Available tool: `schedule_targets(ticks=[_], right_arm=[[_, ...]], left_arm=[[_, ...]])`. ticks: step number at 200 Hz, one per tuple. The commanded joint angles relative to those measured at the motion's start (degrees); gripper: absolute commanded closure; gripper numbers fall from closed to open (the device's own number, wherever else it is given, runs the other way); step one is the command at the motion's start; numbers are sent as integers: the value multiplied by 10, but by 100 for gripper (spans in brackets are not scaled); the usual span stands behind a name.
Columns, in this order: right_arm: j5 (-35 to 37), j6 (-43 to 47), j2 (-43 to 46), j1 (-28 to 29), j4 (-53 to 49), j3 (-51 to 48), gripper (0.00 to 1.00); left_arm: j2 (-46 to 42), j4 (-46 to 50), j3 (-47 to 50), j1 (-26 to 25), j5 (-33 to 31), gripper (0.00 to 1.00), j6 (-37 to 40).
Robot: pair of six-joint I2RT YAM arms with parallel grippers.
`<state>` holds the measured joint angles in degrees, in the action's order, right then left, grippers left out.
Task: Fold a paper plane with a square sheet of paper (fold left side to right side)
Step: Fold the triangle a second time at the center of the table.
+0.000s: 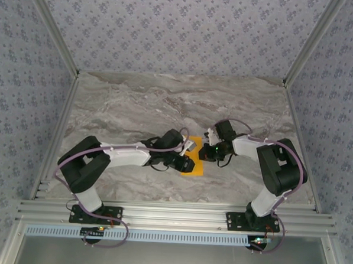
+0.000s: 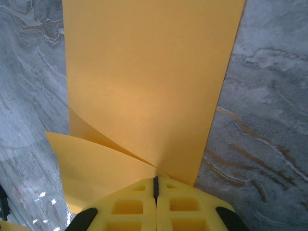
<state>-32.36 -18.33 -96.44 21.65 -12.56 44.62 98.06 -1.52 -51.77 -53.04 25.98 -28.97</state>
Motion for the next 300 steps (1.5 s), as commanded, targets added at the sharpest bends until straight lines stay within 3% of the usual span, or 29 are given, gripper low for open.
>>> schedule_targets(ticks=[1, 59, 135, 198, 227, 247, 274, 300], right_arm=[[73, 15, -24, -8, -25, -4, 93], [71, 16, -21, -8, -29, -4, 93], [58, 28, -25, -11, -37, 1, 93], [19, 18, -14, -12, -24, 7, 92], [-40, -9, 10, -19, 30, 0, 85], [-87, -39, 37, -36, 85, -20, 72], [-131, -59, 77, -66, 119, -45, 63], [-124, -42, 126, -87, 85, -64, 59]], left_arm=[[40, 22, -18, -3, 12, 76, 20], [69, 42, -14, -2, -9, 77, 24], [-16, -35, 149, -4, -5, 77, -36], [-102, -23, 178, 21, -6, 77, -34], [-147, -36, 168, 60, 17, 71, -36], [-149, -61, 152, 93, 45, 65, -45], [-116, -72, 104, 107, 53, 52, -46], [-56, -75, 55, 107, 53, 44, -44]])
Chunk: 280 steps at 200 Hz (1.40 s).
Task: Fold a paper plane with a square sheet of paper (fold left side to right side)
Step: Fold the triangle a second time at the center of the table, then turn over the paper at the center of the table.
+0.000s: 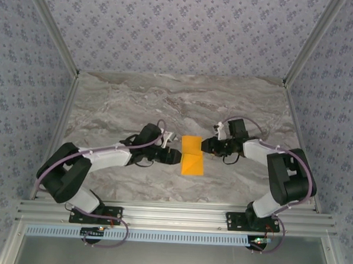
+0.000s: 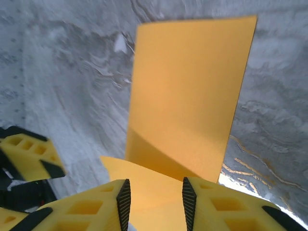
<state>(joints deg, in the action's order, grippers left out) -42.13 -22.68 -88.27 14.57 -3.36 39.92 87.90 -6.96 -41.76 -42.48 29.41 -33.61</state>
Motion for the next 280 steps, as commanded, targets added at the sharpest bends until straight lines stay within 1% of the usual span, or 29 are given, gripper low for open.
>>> schedule_targets(ticks=[1, 24, 46, 64, 73, 79, 105, 114, 122, 144, 192, 220, 257, 280], right_arm=[[-26, 3, 45, -17, -9, -17, 59], [-12, 16, 81, -24, -38, -34, 54], [-8, 15, 108, -24, -43, -57, 52], [-9, 12, 121, -22, -47, -72, 51], [-8, 12, 124, -21, -47, -79, 51], [-8, 11, 125, -19, -46, -83, 51], [-12, 0, 120, -6, -28, -94, 50], [-14, -7, 114, -1, -19, -94, 49], [-18, -14, 108, 3, -8, -94, 48], [-30, -39, 90, 11, 30, -94, 45], [-30, -54, 45, 33, 56, -77, 44], [-19, -57, 29, 36, 57, -72, 45], [-11, -53, 30, 36, 47, -72, 45], [-7, -48, 35, 36, 38, -72, 45]], left_arm=[[48, -21, -47, 1, 19, 44, 2], [103, -50, -70, 2, 36, 42, -11], [146, -72, -88, -1, 57, 42, -21], [164, -77, -99, -2, 65, 45, -22], [168, -77, -102, -4, 66, 49, -19], [167, -77, -102, -4, 64, 53, -18], [153, -71, -90, -5, 46, 77, -12], [147, -67, -85, -5, 41, 82, -8], [140, -65, -80, -5, 36, 84, -7], [122, -58, -68, -4, 22, 85, -2], [100, -48, -55, -4, 5, 85, 4], [96, -48, -49, -3, 0, 91, 4], [97, -48, -51, -3, 5, 97, 9], [89, -42, -48, -3, -6, 100, 12]])
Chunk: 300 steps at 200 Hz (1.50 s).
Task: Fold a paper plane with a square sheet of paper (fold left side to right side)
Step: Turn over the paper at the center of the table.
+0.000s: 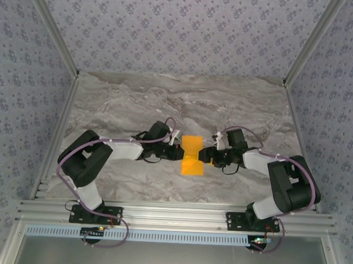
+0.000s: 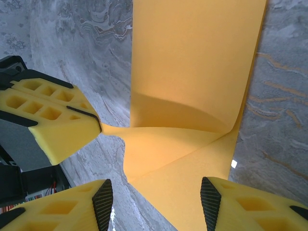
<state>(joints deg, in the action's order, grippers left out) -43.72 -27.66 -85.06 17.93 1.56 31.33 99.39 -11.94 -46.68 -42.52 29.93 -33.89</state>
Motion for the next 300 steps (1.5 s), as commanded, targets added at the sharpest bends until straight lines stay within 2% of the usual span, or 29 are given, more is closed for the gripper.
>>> schedule_targets(ticks=[1, 75, 180, 205, 236, 266, 276, 300], right_arm=[[9, 3, 2, 2, -11, 14, 45], [5, 2, 5, 7, -11, 18, 40], [6, -8, -61, 27, 11, 58, 41], [-14, -16, -75, 29, 27, 62, 47], [-25, -17, -83, 36, 33, 72, 64], [-22, -4, -70, 31, 12, 76, 85], [-27, -2, -57, 27, 12, 76, 92], [-43, 7, -11, 13, 3, 76, 97]], left_arm=[[-26, 8, 2, -2, -12, 100, 16], [-46, 11, 9, 2, -24, 100, 17], [-69, 22, 19, 8, -48, 100, 18], [-69, 23, 19, 10, -48, 100, 18], [-70, 23, 19, 12, -48, 100, 16], [-95, 23, 28, 22, -47, 83, 8], [-113, 14, 37, 27, -41, 74, 0], [-166, 9, 49, 38, -35, 51, -24]])
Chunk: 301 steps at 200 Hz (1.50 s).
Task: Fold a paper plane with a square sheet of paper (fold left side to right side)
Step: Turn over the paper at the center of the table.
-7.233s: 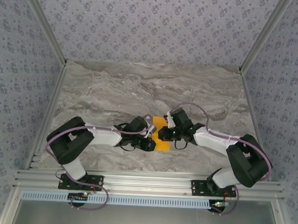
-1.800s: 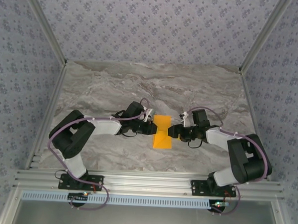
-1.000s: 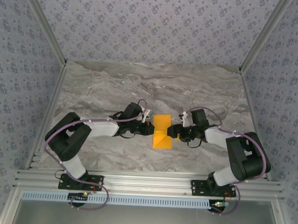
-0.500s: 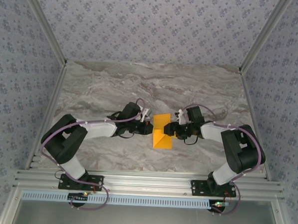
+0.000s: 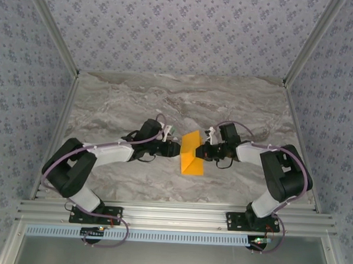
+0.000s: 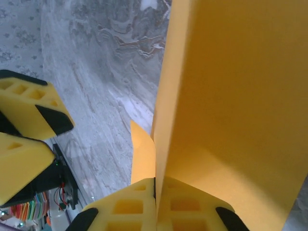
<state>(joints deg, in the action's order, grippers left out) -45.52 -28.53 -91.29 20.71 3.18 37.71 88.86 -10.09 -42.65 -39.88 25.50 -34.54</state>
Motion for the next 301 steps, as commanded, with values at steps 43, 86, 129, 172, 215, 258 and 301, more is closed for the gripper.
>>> schedule_targets(ticks=[43, 86, 129, 172, 215, 258, 301], right_arm=[[-124, -16, 146, -42, 8, 27, 98], [-165, -62, 244, -26, 11, 79, 98], [-156, -112, 277, 14, 35, 122, 96], [-138, -147, 280, 26, 69, 122, 95], [-127, -165, 286, 25, 80, 112, 92], [-115, -160, 295, 21, 65, 107, 82], [23, 6, 350, -13, -199, 143, 47]], left_arm=[[-161, -11, 8, 14, 30, 24, -67], [-209, -83, 8, 13, 82, 14, -140], [-207, -194, 9, -7, 118, 16, -188], [-223, -265, 17, -31, 115, 42, -203], [-234, -241, 6, -39, 105, 73, -204], [-237, -208, -2, -45, 96, 94, -192], [-249, 94, -72, -82, -37, 100, -30]])
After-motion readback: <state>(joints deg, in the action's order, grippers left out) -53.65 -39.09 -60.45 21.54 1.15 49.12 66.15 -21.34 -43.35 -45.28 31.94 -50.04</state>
